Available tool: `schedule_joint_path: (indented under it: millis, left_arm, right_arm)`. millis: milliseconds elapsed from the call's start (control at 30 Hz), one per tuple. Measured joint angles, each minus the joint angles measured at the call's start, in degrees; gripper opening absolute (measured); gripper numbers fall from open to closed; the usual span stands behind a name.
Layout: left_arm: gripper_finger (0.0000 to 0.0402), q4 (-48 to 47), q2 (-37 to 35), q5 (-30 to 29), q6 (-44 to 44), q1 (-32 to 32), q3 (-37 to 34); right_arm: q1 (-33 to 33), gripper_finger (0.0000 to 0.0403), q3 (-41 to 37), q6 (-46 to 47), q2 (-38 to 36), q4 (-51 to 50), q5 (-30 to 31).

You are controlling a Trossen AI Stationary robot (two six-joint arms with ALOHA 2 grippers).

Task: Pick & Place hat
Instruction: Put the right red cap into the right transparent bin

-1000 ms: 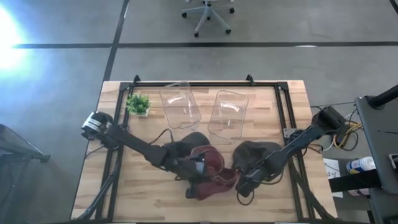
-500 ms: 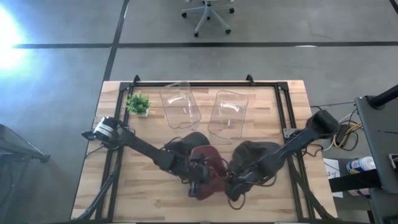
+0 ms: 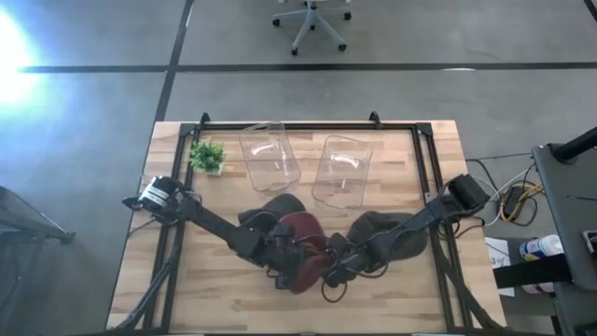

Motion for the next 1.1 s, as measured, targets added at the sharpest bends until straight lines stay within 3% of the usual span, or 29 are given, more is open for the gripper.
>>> schedule_joint_path:
  millis: [333, 533, 833, 967, 1100]
  left_arm:
    - [0.0, 0.7, -0.2, -0.4, -3.8, -2.4, -3.8]
    - [0.0, 2.3, -0.5, -0.4, -1.4, -3.4, -2.0]
    - [0.0, 3.0, -1.7, -1.5, 2.8, -3.2, 1.5]
    - [0.0, 3.1, -1.7, -1.7, 3.2, -3.2, 1.6]
    - [0.0, 1.4, -1.7, -1.7, 3.8, -3.2, 1.5]
  right_arm:
    - [3.0, 0.0132, -1.2, 3.5, -1.8, -1.7, 0.3]
    - [3.1, 0.0132, -0.7, 3.0, -3.5, -2.3, 0.6]
    - [4.4, 0.0132, 3.8, -16.2, -12.9, -2.1, 2.9]
    - [5.8, 0.0132, 6.1, -29.1, -10.3, -1.8, -1.5]
    - [5.7, 0.0139, 9.1, -33.1, -4.6, -2.1, -1.0]
